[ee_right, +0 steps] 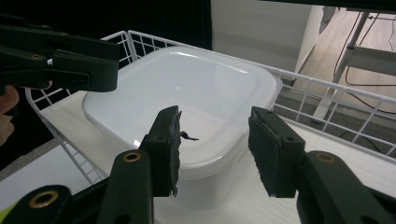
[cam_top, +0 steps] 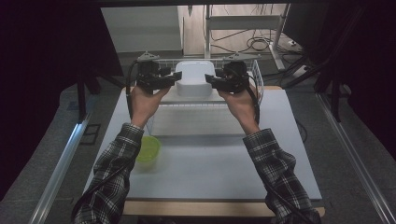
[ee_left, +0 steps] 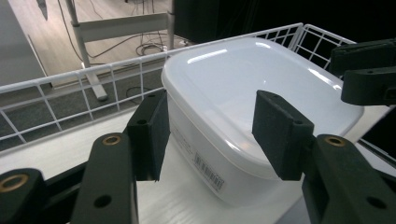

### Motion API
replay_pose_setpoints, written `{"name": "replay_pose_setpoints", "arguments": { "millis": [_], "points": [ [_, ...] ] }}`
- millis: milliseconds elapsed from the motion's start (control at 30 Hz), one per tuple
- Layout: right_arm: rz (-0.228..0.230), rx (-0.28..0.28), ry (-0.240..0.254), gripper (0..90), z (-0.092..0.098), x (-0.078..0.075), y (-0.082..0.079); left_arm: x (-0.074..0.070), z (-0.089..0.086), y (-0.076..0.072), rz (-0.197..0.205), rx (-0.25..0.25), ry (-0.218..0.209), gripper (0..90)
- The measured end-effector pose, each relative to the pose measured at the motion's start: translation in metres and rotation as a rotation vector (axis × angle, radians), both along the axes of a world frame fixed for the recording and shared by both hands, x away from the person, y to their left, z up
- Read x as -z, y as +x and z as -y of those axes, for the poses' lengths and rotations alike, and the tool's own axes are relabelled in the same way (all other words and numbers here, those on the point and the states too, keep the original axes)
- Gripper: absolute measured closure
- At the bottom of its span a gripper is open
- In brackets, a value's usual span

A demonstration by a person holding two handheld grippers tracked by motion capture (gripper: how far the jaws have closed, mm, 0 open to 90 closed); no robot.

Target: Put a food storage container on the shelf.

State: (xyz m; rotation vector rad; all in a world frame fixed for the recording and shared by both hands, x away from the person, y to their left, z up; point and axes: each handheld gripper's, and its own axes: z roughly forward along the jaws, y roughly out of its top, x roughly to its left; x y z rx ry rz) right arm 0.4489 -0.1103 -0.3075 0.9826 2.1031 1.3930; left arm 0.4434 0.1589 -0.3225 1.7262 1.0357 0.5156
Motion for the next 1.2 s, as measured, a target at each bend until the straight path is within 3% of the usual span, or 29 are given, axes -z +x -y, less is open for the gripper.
{"name": "replay_pose_setpoints", "arguments": {
  "millis": [100,200,233,400,533,733,933,1200],
  "points": [
    [-0.014,0.005,0.021,52.0,0.001,0.001,0.003,0.000,0.000,0.002,0.002,0.002,-0.003,44.4],
    [-0.016,0.009,0.029,48.0,0.002,0.001,0.005,-0.001,0.002,0.000,0.020,-0.005,0.027,41.5],
    [-0.009,0.004,0.028,42.8,0.005,0.001,0.003,-0.002,0.002,-0.002,0.021,0.001,0.029,37.4],
    [-0.006,-0.019,0.047,35.1,0.011,0.001,-0.003,-0.003,0.001,-0.012,0.027,0.059,-0.003,29.9],
    [-0.012,-0.043,0.060,27.9,0.019,0.002,-0.012,-0.001,0.003,-0.025,0.032,0.101,0.011,20.1],
    [-0.027,-0.086,0.058,21.0,0.027,0.012,-0.024,0.005,0.004,-0.044,0.022,0.159,0.025,11.1],
    [-0.033,-0.121,0.052,15.8,0.032,0.022,-0.035,0.015,0.006,-0.062,0.016,0.199,0.067,6.5],
    [-0.039,-0.156,0.025,10.6,0.037,0.035,-0.051,0.037,0.007,-0.082,0.037,0.203,0.103,3.3]
  ]
}}
